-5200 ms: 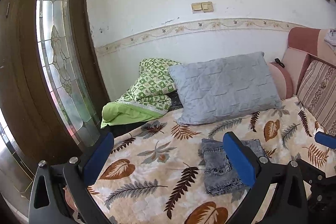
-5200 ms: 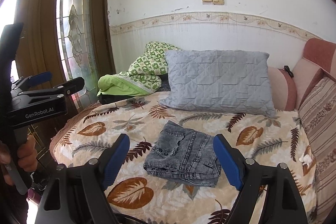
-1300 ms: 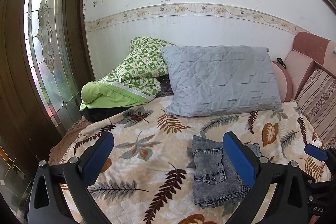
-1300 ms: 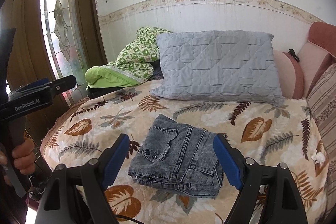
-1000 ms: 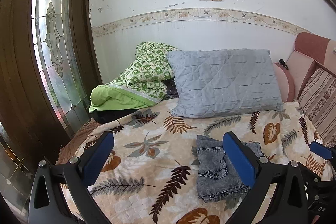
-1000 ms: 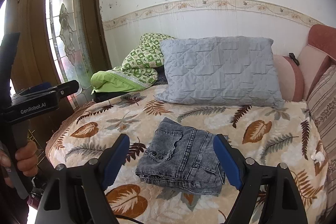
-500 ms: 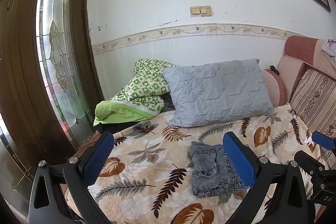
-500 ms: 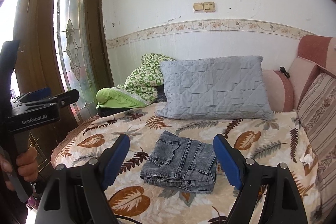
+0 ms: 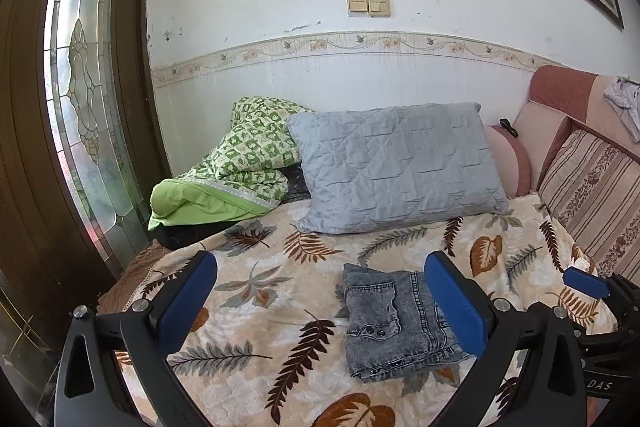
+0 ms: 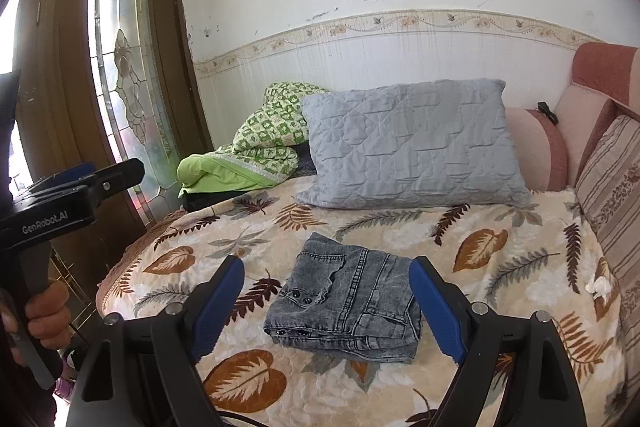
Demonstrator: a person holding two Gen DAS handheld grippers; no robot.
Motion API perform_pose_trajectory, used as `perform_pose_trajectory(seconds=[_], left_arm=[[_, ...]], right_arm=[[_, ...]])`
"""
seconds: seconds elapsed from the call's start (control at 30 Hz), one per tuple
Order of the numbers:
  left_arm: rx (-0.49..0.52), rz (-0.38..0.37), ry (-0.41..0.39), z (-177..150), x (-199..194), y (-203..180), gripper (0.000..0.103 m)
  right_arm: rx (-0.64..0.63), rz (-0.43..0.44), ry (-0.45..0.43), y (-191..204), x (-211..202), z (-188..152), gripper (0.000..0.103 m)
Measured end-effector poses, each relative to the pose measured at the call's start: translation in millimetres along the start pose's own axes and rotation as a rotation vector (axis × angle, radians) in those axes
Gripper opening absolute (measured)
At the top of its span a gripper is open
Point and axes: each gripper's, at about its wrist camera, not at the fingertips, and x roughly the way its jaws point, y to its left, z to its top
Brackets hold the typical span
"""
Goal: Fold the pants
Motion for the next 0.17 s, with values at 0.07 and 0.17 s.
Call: perform_pose_trajectory(seconds=[0.07, 0.17], left_arm=[[-0.004, -0.021, 0.011, -3, 13, 1, 0.103], [-0.016, -0.018, 0.053, -9, 37, 3, 0.103]], right_arm=[[0.019, 0.004, 0.022, -6, 12, -2, 0.087], [0.056, 0.001, 0.057, -18, 32, -7, 0.087]])
